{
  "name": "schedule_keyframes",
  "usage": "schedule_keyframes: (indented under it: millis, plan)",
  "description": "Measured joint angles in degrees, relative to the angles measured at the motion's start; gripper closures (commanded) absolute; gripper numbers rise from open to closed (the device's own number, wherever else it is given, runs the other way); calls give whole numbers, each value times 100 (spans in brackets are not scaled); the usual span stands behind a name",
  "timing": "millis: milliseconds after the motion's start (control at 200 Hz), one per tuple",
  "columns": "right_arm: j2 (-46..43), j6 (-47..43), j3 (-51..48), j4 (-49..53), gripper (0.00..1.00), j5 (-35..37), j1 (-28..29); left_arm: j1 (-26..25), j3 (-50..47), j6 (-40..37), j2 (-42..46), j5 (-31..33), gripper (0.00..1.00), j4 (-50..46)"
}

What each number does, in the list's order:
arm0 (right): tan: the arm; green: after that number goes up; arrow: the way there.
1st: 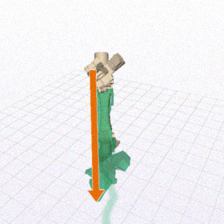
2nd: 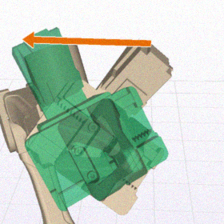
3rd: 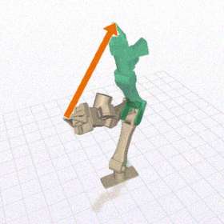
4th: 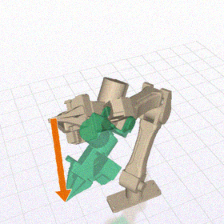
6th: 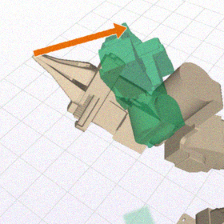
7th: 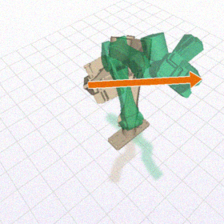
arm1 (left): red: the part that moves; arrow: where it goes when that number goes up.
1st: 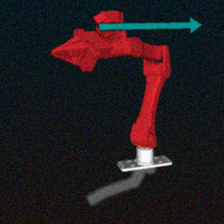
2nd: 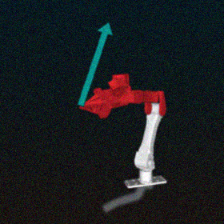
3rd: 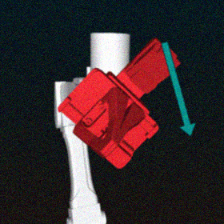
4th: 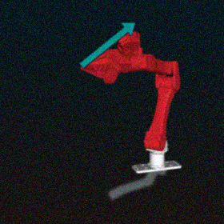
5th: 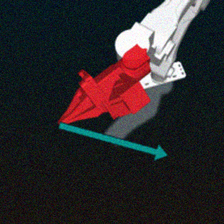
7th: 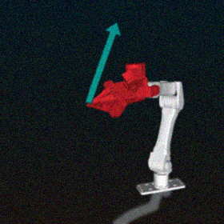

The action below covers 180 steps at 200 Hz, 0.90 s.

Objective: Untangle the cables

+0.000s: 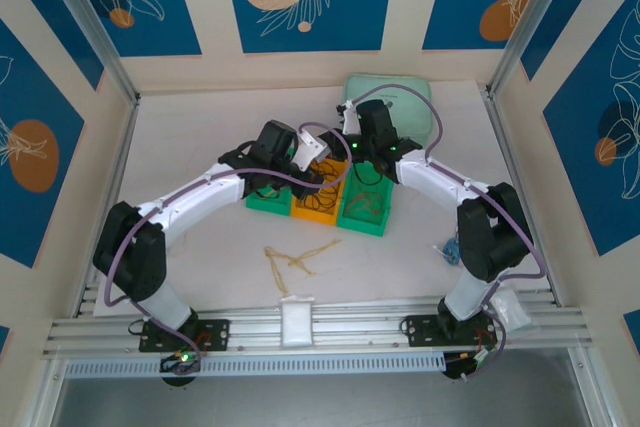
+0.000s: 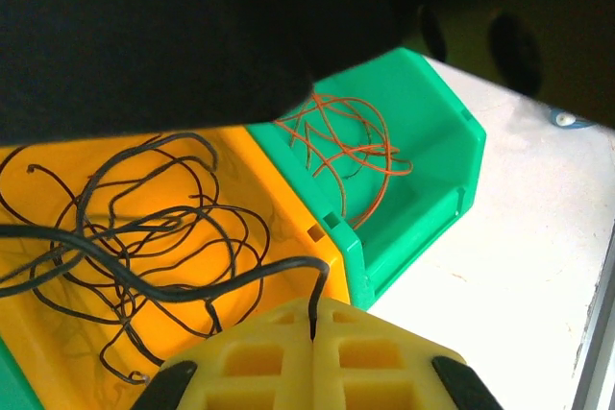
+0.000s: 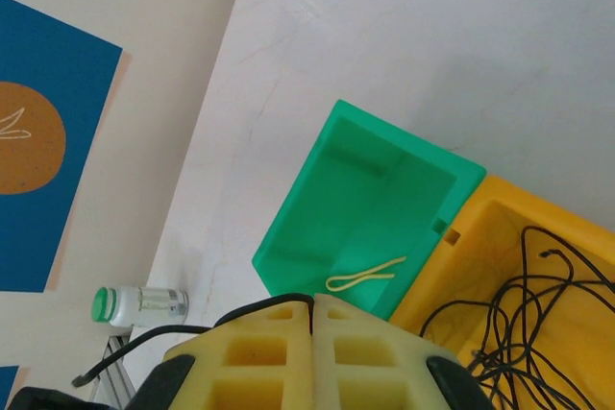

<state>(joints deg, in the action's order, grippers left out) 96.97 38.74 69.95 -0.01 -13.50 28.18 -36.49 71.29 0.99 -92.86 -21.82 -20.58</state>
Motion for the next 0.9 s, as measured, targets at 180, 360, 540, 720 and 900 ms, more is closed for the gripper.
schedule_keyframes:
  millis: [180,360,540,720,900]
  plan:
    - [96,-37,-61,4,100,26,-2,2,-4,22,-107,-24,100,61]
    - [109,-146,-179,129,100,184,-48,7,-129,153,-232,-199,79,216]
    - [109,-262,-216,254,100,297,-111,11,-369,472,-345,-483,64,507]
    - [133,-334,-221,319,100,337,-149,11,-612,660,-361,-562,61,669]
    - [256,-463,-212,498,100,350,-153,15,-658,820,-238,-457,64,649]
